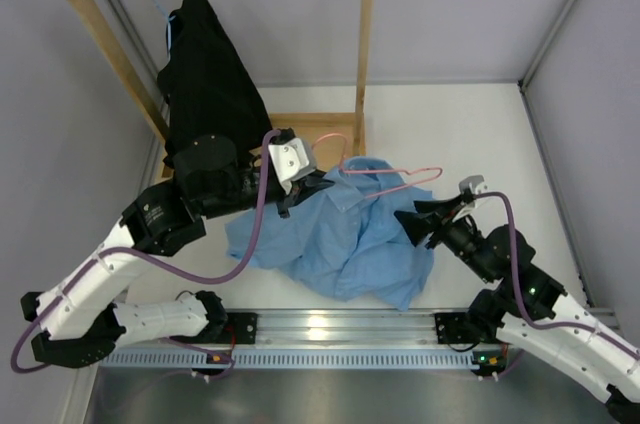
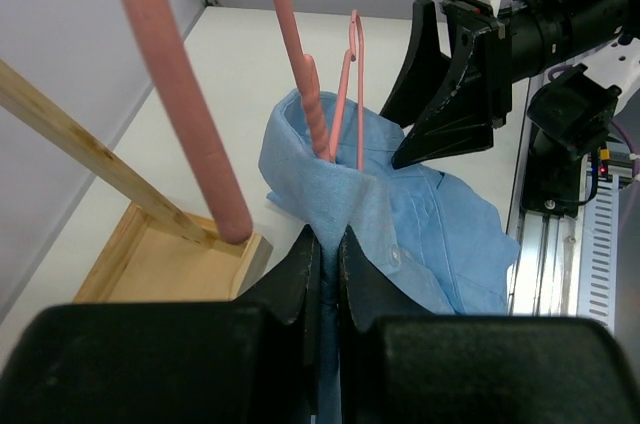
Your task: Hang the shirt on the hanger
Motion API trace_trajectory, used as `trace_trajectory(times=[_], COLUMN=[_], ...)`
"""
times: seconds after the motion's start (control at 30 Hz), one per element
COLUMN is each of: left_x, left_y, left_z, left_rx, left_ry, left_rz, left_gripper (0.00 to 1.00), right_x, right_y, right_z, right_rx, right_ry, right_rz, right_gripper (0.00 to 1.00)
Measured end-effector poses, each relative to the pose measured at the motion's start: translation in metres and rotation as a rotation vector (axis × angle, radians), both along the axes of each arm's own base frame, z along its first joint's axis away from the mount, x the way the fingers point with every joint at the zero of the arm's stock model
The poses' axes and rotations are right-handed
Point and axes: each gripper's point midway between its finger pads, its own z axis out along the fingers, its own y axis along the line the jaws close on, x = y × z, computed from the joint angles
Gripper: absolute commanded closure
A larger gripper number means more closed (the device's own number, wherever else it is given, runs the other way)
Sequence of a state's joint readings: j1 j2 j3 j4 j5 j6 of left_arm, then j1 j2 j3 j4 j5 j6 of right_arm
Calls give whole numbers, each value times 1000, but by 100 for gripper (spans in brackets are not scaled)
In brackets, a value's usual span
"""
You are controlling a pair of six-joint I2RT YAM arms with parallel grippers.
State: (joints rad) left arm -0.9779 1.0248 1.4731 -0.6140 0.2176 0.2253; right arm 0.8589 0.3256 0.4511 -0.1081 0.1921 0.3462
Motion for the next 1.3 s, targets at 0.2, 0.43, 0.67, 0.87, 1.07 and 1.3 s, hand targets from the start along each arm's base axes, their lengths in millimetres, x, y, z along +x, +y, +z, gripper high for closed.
trace_trajectory(times=[0.2,0.43,0.67,0.87,1.07,1.3], left_x=[0,2,-5,-14,-14,-9], left_y=[-4,-2,14,19,23,32], left_z=[-5,-6,-8,-13,-24,-50], left_rx=[-10,-15,-36,-39,-22,58], left_ry=[13,13,-12,10,48,92], left_rz=[-7,11,25,6,26,89], left_gripper=[100,100,100,100,100,100], right_x=[-1,3,15,27,36,43], right_y=[18,12,-25,-37,-43,-52], right_z=[4,7,14,24,38,57], right_rx=[-12,19,91,29,-25,-84], right_ry=[-35,-55,-47,-2,29,28], right_rz=[78,36,-161,-260,-330,-390], right_gripper=[84,100,100,100,100,100])
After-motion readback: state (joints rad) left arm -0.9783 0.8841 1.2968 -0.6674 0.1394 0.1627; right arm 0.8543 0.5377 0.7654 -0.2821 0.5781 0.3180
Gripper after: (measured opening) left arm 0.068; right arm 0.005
